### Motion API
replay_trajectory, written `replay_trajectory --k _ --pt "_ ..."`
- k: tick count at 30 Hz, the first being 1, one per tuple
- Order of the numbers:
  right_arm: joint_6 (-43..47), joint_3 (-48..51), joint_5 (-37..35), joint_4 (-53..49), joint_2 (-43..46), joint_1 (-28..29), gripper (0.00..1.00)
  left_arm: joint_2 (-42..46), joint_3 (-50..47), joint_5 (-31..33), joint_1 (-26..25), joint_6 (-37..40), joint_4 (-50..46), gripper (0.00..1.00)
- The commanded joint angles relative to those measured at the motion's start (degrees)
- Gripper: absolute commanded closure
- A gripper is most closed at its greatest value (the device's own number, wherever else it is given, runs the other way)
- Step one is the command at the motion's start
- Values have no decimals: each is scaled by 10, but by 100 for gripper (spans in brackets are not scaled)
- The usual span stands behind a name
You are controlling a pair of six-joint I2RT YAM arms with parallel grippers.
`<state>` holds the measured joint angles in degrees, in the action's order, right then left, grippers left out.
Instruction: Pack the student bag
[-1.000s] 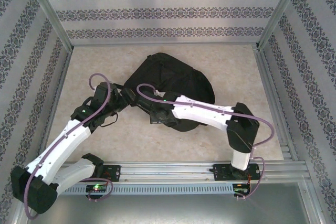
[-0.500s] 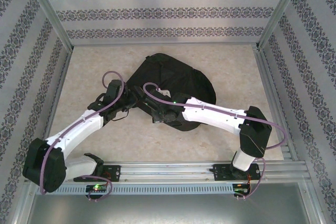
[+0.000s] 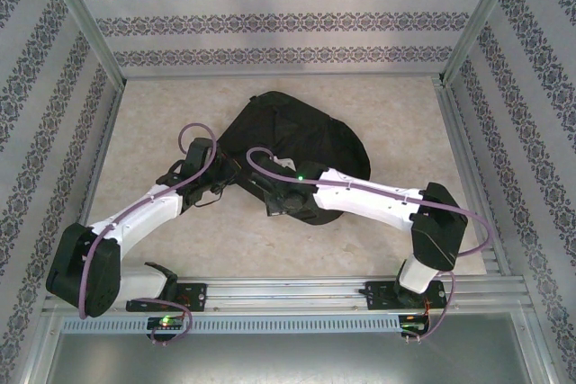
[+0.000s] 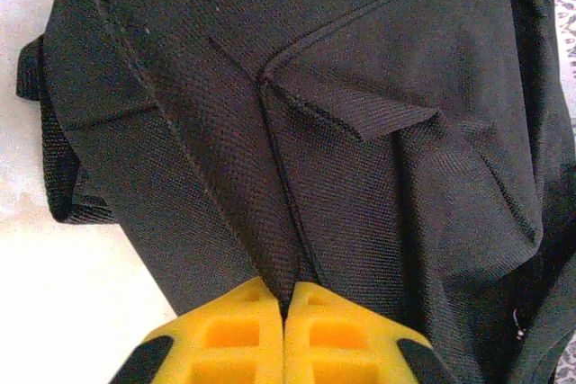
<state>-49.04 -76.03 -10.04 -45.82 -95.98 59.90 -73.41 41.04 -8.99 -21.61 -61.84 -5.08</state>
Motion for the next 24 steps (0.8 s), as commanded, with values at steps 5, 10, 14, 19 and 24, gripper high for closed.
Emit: replay_trajectory --k 5,10,14,19,24 --pt "15 59 -12 -37 63 9 100 -1 -2 21 23 9 20 100" --pt "22 99 -4 -22 106 6 100 -1 1 22 25 12 16 100" --pt "29 120 4 -18 129 5 100 -2 9 26 25 22 4 100" --pt "47 160 12 -22 179 1 100 0 20 31 30 40 -13 100" --pt "67 205 35 -26 238 -14 100 -3 33 38 31 62 -28 100"
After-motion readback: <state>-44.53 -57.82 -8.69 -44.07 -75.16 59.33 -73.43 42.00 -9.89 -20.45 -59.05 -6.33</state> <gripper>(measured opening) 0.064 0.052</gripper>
